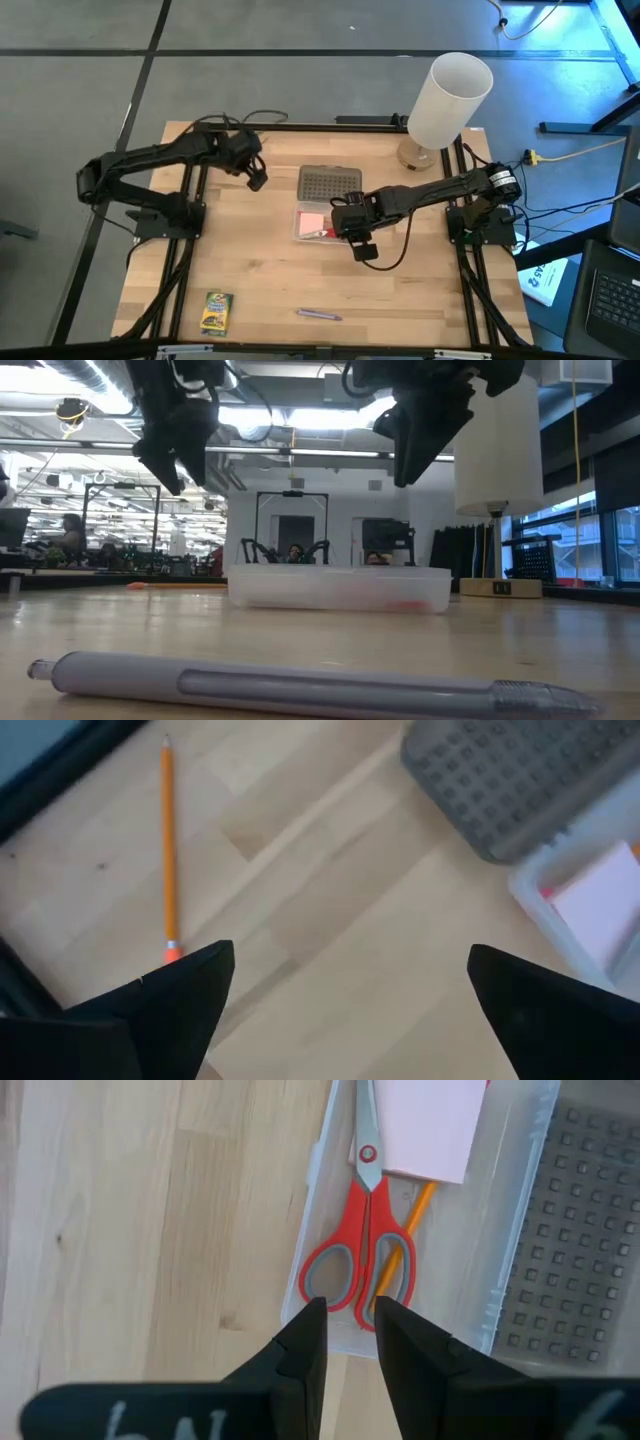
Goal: Pack school essentials
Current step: Put the orange pencil into the supply box
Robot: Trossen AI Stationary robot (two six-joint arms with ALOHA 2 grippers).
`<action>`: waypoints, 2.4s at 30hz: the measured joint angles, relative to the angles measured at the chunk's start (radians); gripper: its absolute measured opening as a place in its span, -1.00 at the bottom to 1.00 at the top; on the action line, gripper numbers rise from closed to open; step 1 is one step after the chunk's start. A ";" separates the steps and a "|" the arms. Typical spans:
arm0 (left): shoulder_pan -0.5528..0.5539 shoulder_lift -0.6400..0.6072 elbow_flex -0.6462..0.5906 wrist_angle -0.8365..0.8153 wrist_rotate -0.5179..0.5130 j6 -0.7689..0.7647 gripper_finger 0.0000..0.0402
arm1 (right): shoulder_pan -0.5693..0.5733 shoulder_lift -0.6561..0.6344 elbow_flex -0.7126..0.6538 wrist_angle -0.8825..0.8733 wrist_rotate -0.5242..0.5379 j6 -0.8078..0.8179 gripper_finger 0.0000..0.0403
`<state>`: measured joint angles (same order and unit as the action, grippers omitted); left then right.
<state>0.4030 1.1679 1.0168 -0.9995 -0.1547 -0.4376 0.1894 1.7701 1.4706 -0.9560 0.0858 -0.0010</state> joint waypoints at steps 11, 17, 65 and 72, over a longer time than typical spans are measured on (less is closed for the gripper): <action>0.070 0.003 0.000 0.005 -0.018 0.086 0.96 | 0.000 0.000 0.000 0.001 0.001 0.001 -0.55; 0.109 0.044 0.000 -0.026 -0.034 0.074 0.96 | 0.000 0.000 0.000 0.015 0.002 0.001 -0.55; 0.472 0.167 -0.335 0.330 0.105 0.292 0.96 | -0.004 0.001 -0.001 0.051 0.216 0.053 -0.55; 0.472 0.167 -0.335 0.329 0.105 0.291 0.96 | -0.004 0.001 -0.001 0.051 0.236 0.052 -0.55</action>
<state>0.8749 1.3354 0.6815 -0.6701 -0.0493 -0.1462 0.1852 1.7714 1.4696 -0.9049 0.3220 0.0512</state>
